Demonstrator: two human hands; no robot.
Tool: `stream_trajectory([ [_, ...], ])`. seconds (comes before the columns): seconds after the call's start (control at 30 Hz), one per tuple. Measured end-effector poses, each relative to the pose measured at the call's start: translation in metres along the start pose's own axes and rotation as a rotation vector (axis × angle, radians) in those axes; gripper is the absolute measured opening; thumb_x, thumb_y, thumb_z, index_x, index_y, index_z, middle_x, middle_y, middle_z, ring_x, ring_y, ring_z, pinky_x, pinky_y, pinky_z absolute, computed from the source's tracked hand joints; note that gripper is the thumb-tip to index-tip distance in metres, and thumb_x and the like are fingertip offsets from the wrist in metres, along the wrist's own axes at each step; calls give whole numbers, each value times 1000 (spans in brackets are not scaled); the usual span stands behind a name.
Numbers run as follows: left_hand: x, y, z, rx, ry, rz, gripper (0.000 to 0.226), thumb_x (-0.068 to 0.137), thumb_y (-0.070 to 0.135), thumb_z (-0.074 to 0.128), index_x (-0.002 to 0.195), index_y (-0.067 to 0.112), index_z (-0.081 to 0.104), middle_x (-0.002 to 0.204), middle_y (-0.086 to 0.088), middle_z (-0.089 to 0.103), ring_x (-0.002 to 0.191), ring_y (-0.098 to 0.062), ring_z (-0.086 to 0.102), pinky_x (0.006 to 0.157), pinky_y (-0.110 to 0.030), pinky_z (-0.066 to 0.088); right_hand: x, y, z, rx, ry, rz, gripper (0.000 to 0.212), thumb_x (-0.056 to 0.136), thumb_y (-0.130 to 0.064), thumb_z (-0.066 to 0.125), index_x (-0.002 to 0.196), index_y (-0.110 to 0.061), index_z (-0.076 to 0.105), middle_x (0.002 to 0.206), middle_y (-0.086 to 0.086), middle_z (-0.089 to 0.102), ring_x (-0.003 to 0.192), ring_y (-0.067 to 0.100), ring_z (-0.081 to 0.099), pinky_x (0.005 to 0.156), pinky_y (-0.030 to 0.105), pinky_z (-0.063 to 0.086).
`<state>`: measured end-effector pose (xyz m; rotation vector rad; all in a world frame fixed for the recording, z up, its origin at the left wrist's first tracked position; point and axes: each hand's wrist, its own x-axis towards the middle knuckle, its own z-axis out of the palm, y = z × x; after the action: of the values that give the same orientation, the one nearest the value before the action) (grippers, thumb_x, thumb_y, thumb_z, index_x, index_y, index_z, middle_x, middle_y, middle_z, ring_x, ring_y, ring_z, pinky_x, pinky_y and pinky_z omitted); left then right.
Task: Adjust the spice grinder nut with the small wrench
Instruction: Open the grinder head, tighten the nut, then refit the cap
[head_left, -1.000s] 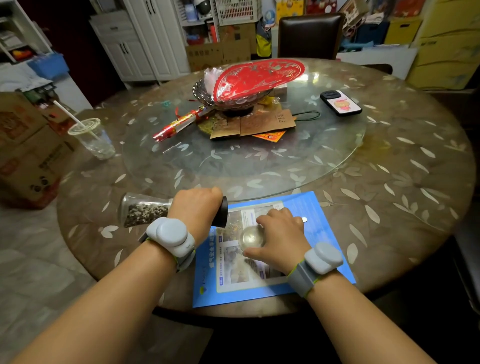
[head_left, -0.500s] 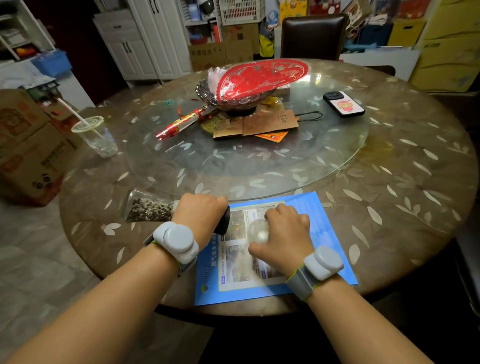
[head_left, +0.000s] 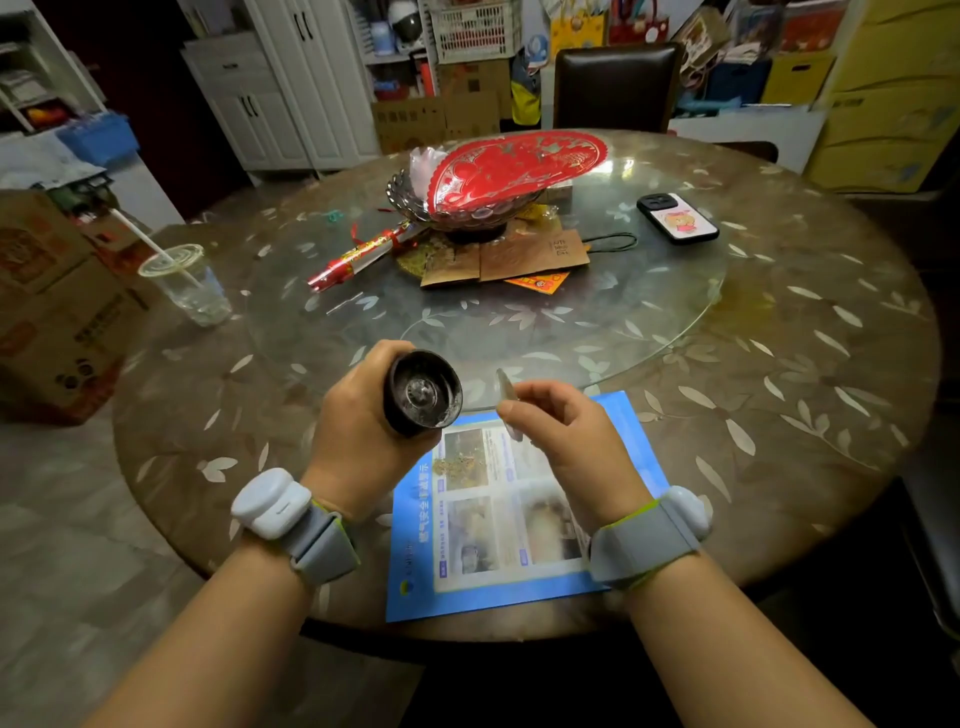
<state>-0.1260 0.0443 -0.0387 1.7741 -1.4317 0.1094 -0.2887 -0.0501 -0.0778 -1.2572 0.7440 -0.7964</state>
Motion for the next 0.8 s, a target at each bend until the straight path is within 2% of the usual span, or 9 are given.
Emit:
stream_trajectory([
  [0.07, -2, 2, 1, -42, 47, -4, 56, 55, 4, 79, 103, 21, 55, 95, 5, 61, 86, -12, 57, 78, -9, 43, -1, -7, 1, 48, -7, -41, 49, 64, -36, 76, 104, -11, 66, 85, 6, 61, 77, 12, 58, 70, 19, 49],
  [0.1, -2, 4, 2, -45, 63, 7, 55, 56, 6, 78, 103, 22, 54, 95, 6, 61, 86, -12, 57, 78, -9, 43, -1, -10, 2, 41, -7, -64, 50, 63, -39, 76, 104, -13, 66, 86, 5, 63, 79, 13, 59, 74, 22, 51],
  [0.23, -3, 6, 4, 36, 59, 41, 49, 58, 18, 76, 104, 14, 58, 95, -1, 65, 85, -21, 61, 77, -29, 48, -2, -12, 2, -18, 17, -94, 43, 66, -36, 74, 103, -16, 66, 92, 4, 67, 84, 17, 61, 82, 30, 54],
  [0.33, -5, 4, 3, 140, 41, 107, 51, 60, 9, 83, 103, 16, 57, 93, -4, 67, 82, -25, 61, 72, -34, 49, -3, -7, -3, 17, 37, -65, 45, 66, -33, 73, 105, -11, 66, 89, 5, 65, 79, 14, 58, 70, 18, 50],
  [0.4, -3, 2, 5, 249, -57, 129, 44, 63, 7, 79, 99, 16, 56, 89, -4, 66, 78, -29, 61, 64, -37, 49, -2, -4, -6, 25, 60, -53, 50, 64, -35, 74, 105, -9, 66, 88, 6, 64, 75, 12, 56, 63, 12, 46],
  [0.5, 2, -3, 16, 549, -264, 146, 32, 68, 10, 70, 91, 14, 48, 81, -6, 62, 71, -35, 58, 53, -35, 36, -1, 1, -13, 26, 133, -36, 50, 63, -35, 72, 105, -7, 66, 90, 6, 64, 73, 9, 57, 58, 7, 43],
  [0.6, 10, 2, 34, 752, -417, 184, 28, 74, 5, 62, 91, 15, 42, 84, -6, 63, 72, -32, 60, 54, -34, 32, 1, 1, -21, 62, 196, -14, 49, 64, -34, 72, 105, -8, 66, 90, 2, 65, 73, 6, 58, 58, 7, 45],
  [0.67, 16, 9, 48, 801, -495, 192, 24, 79, 2, 55, 95, 14, 43, 89, -5, 64, 75, -30, 62, 56, -35, 33, 2, 3, -28, 81, 243, 2, 39, 69, -29, 76, 102, -10, 67, 86, -2, 65, 69, 2, 58, 61, 11, 46],
  [0.8, 21, 18, 70, 868, -546, 199, 24, 81, -1, 51, 100, 11, 45, 94, -8, 65, 80, -32, 63, 58, -35, 35, 1, 9, -36, 99, 315, 25, 18, 79, -19, 73, 95, -12, 67, 78, -4, 63, 60, -2, 57, 64, 17, 44],
])
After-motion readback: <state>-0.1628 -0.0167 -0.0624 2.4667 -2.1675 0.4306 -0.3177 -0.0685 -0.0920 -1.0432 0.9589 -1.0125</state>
